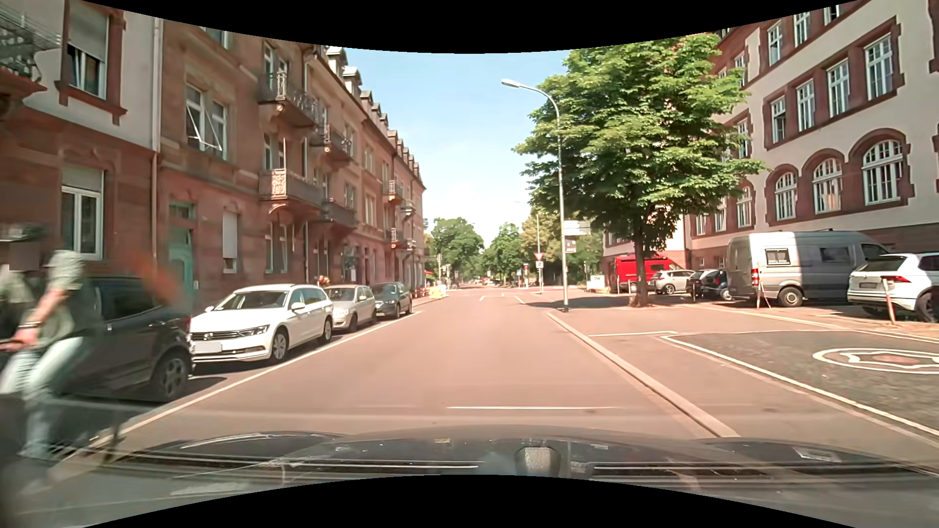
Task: Follow the waypoints while adhering to traffic rules and regulations
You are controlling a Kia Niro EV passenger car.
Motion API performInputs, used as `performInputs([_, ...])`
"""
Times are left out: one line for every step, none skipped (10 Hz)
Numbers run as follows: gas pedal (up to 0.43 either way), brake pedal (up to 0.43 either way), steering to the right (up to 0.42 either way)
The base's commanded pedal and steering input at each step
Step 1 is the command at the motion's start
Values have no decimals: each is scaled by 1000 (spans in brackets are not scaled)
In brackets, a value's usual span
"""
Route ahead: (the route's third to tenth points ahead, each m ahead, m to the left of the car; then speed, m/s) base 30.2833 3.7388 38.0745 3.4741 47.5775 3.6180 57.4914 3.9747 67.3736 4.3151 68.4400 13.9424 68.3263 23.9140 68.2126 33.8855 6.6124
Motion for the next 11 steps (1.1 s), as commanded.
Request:
performInputs([87,0,-2])
performInputs([87,0,-2])
performInputs([79,0,-2])
performInputs([67,0,-2])
performInputs([67,0,-2])
performInputs([59,0,-2])
performInputs([28,0,-4])
performInputs([20,0,-7])
performInputs([20,0,-7])
performInputs([20,0,-6])
performInputs([8,0,-6])
